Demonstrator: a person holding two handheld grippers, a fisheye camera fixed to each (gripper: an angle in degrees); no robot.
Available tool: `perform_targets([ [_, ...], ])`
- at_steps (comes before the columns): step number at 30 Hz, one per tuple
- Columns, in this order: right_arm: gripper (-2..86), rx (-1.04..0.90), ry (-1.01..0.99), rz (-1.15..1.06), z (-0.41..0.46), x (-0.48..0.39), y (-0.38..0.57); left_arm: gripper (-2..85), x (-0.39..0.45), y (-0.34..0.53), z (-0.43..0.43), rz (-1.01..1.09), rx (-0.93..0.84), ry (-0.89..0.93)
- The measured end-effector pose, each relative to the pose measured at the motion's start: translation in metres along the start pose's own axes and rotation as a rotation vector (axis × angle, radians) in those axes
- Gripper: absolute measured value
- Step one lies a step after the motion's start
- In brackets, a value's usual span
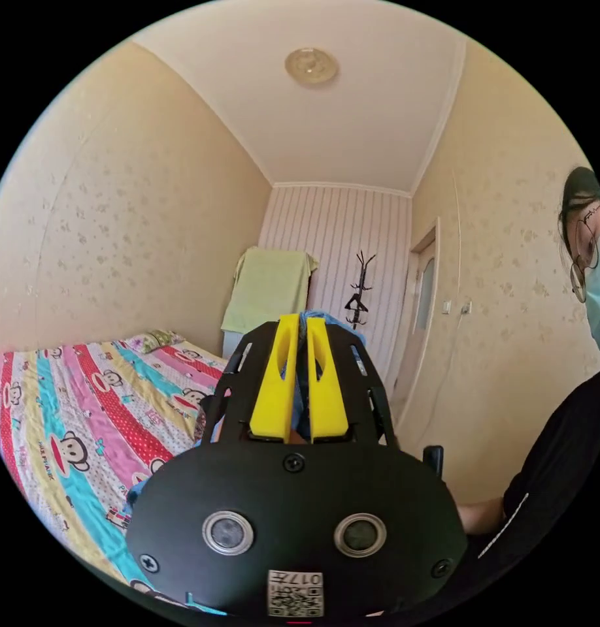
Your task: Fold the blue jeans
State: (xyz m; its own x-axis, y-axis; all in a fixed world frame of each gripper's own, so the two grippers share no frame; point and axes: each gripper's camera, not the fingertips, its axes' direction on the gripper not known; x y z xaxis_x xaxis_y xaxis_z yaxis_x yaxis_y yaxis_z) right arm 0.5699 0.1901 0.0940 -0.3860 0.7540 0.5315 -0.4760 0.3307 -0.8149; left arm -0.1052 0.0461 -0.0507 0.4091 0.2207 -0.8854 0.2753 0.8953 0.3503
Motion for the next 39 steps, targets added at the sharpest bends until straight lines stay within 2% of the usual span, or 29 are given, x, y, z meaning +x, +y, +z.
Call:
perform_targets([
  [2,18.0,0.045,0.049,0.002,0.017,0.001,0.018,0.6,0.019,-0.024,-0.020,0.056,0.074,-0.005],
  [5,20.3,0.058,0.007,0.048,0.046,0.017,0.033,0.6,0.033,-0.045,-0.045,0.076,0.138,-0.006],
  [10,20.5,0.064,-0.005,-0.017,0.067,0.030,0.036,0.6,0.034,-0.064,-0.082,0.079,0.114,-0.044],
  [14,20.0,0.008,0.031,-0.087,0.079,0.037,0.057,0.6,0.015,-0.053,-0.108,-0.027,0.130,-0.059],
  [19,20.6,-0.165,-0.090,-0.142,0.133,0.041,0.107,0.7,0.004,-0.034,-0.125,-0.114,0.163,0.052],
  [21,22.1,-0.204,-0.240,-0.148,0.173,0.022,0.159,0.8,0.005,-0.028,-0.129,-0.140,0.190,0.047],
  [23,22.9,-0.228,-0.271,-0.222,0.192,-0.002,0.197,0.9,0.011,-0.028,-0.133,-0.136,0.189,-0.007],
  [27,22.0,-0.237,-0.006,-0.469,0.207,-0.043,0.277,1.1,0.019,-0.034,-0.144,-0.108,0.164,0.003],
  [30,18.5,-0.161,0.172,-0.529,0.199,-0.042,0.311,1.1,0.032,-0.037,-0.156,-0.078,0.158,-0.014],
  [32,17.0,-0.111,0.232,-0.590,0.195,-0.042,0.329,1.2,0.042,-0.038,-0.161,-0.060,0.150,-0.019],
  [35,16.0,-0.135,0.303,-0.767,0.205,-0.053,0.364,1.4,0.056,-0.035,-0.160,-0.029,0.136,-0.011],
  [39,17.0,-0.083,0.322,-0.747,0.216,-0.062,0.402,1.7,0.070,-0.029,-0.154,-0.019,0.127,-0.006],
])
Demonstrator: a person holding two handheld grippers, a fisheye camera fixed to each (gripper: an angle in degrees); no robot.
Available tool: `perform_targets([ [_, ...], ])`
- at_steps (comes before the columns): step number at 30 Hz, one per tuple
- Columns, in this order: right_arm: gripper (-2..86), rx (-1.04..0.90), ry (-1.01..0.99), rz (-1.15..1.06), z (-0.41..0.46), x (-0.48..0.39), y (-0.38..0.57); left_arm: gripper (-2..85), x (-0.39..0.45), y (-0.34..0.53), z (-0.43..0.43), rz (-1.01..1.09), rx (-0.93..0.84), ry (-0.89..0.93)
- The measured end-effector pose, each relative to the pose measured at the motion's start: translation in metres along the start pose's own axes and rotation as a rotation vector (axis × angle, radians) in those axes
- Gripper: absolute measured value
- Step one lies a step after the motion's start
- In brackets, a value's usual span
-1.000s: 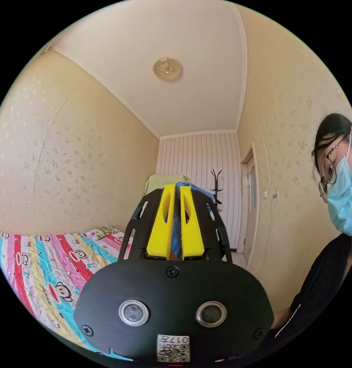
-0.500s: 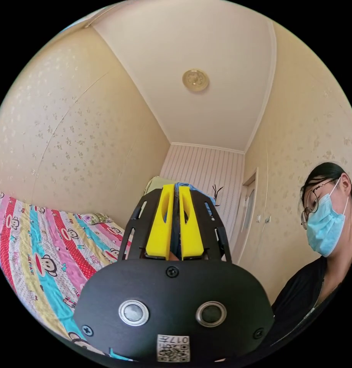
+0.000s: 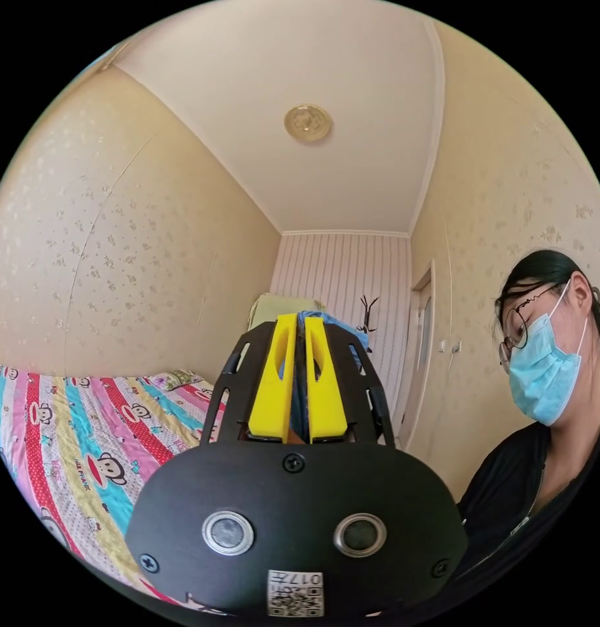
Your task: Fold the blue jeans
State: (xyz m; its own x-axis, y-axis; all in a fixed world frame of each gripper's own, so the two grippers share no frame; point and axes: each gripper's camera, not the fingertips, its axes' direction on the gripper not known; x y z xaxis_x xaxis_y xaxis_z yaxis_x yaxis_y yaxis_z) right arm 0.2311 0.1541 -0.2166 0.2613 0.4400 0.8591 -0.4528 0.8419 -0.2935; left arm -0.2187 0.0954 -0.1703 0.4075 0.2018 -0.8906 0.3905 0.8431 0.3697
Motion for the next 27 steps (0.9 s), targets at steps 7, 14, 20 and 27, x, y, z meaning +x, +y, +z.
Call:
perform_targets([
  [7,18.3,0.030,0.103,-0.010,-0.008,-0.036,0.029,2.0,0.014,0.010,-0.019,-0.026,0.057,0.008],
  [14,21.4,0.048,0.146,0.050,-0.026,-0.066,0.070,2.0,0.035,0.026,-0.024,-0.031,0.057,0.023],
  [20,16.6,0.019,-0.130,-0.063,-0.034,-0.096,0.087,2.0,0.058,0.038,-0.035,-0.015,0.088,-0.006],
  [27,12.1,-0.021,-0.361,-0.073,-0.039,-0.113,0.112,2.1,0.079,0.044,-0.036,-0.001,0.031,0.047],
])
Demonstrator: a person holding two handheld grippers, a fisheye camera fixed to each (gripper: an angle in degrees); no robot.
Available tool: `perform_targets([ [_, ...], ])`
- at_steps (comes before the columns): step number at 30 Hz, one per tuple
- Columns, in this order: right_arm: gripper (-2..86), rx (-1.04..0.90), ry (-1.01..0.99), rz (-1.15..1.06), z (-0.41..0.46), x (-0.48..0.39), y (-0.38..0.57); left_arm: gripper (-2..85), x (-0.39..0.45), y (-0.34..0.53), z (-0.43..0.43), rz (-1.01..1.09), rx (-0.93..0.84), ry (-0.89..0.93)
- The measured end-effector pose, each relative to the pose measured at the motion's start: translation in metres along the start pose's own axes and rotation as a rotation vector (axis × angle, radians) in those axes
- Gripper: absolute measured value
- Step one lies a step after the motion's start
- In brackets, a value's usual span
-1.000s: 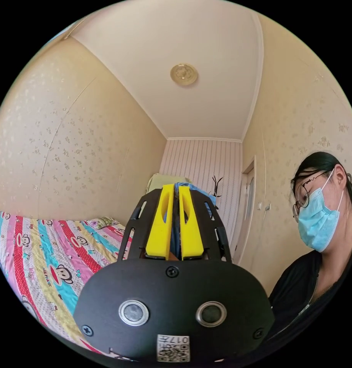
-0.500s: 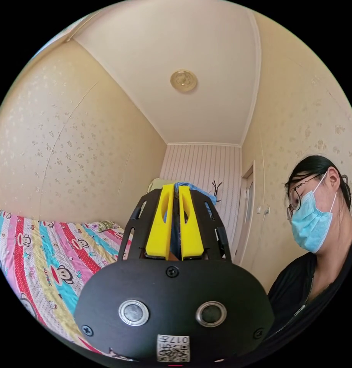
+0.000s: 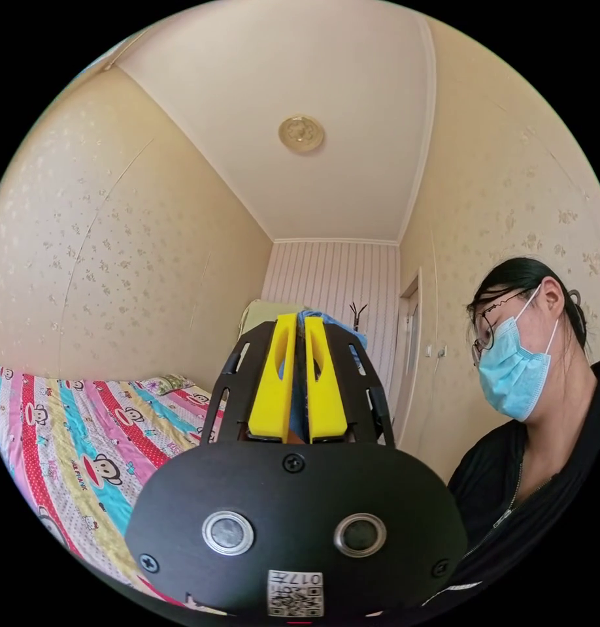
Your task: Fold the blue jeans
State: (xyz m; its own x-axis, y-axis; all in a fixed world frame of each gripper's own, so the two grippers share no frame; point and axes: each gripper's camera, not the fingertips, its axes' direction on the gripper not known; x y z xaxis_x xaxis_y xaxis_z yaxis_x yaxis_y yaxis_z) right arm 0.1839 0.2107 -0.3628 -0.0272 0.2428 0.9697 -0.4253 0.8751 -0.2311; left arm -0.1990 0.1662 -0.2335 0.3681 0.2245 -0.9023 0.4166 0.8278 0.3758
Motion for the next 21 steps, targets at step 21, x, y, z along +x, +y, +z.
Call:
perform_targets([
  [21,3.3,0.348,-0.203,-0.095,-0.033,-0.023,-0.185,1.3,0.068,-0.017,-0.077,0.029,-0.022,-0.207],
])
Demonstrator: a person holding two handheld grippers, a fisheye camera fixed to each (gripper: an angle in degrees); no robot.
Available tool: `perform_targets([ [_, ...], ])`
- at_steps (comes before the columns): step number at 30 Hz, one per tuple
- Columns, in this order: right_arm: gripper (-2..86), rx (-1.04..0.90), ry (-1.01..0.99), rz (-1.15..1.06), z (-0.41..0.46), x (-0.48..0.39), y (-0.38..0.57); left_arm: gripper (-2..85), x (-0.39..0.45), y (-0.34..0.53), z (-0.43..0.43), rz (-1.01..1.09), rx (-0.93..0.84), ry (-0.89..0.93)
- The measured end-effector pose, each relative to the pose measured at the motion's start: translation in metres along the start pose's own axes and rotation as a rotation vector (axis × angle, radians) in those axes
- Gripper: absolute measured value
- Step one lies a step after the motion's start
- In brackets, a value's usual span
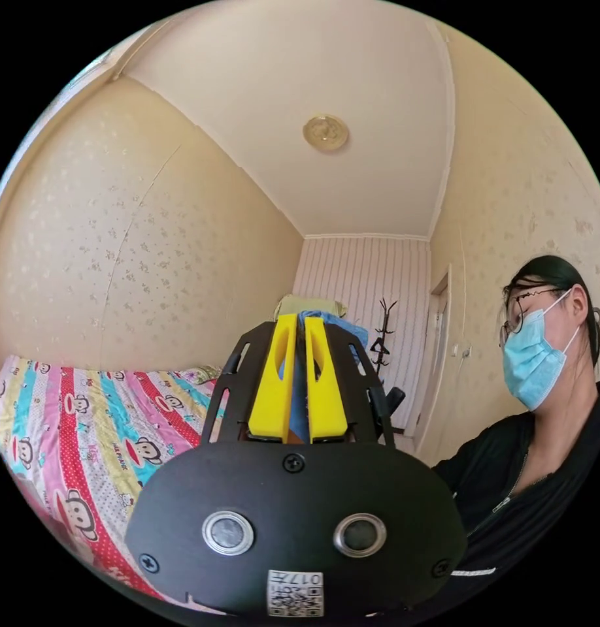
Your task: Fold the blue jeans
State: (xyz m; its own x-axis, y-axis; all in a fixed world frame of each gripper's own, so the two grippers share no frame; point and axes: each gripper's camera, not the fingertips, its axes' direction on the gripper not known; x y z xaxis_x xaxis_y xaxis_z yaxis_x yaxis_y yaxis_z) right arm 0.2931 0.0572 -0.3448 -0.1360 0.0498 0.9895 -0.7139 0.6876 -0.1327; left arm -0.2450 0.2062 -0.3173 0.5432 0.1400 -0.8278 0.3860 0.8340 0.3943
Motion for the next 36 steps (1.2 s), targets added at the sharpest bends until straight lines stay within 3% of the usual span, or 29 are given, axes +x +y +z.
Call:
perform_targets([
  [5,3.0,0.014,0.027,-0.140,0.039,0.019,-0.176,0.9,0.073,-0.085,-0.032,0.204,0.181,-0.269],
  [9,3.0,0.033,0.116,-0.156,0.070,0.024,-0.299,0.8,0.129,-0.147,-0.026,0.390,0.214,-0.428],
  [12,3.0,-0.036,0.241,-0.183,0.091,0.021,-0.357,0.8,0.158,-0.196,-0.023,0.466,0.181,-0.498],
  [17,2.9,-0.147,0.267,-0.191,0.126,0.024,-0.387,0.7,0.167,-0.241,-0.024,0.483,0.199,-0.594],
  [23,3.0,-0.265,0.265,-0.180,0.188,0.041,-0.358,0.7,0.141,-0.251,-0.014,0.455,0.265,-0.695],
  [27,3.1,-0.330,0.246,-0.085,0.259,0.110,-0.307,0.9,0.084,-0.261,0.012,0.403,0.239,-0.734],
  [30,3.2,-0.379,0.234,0.030,0.327,0.193,-0.243,1.2,0.003,-0.271,0.057,0.353,0.145,-0.779],
  [36,4.7,-0.575,0.334,0.243,0.512,0.418,-0.038,3.1,-0.278,-0.268,0.215,0.144,-0.102,-0.821],
])
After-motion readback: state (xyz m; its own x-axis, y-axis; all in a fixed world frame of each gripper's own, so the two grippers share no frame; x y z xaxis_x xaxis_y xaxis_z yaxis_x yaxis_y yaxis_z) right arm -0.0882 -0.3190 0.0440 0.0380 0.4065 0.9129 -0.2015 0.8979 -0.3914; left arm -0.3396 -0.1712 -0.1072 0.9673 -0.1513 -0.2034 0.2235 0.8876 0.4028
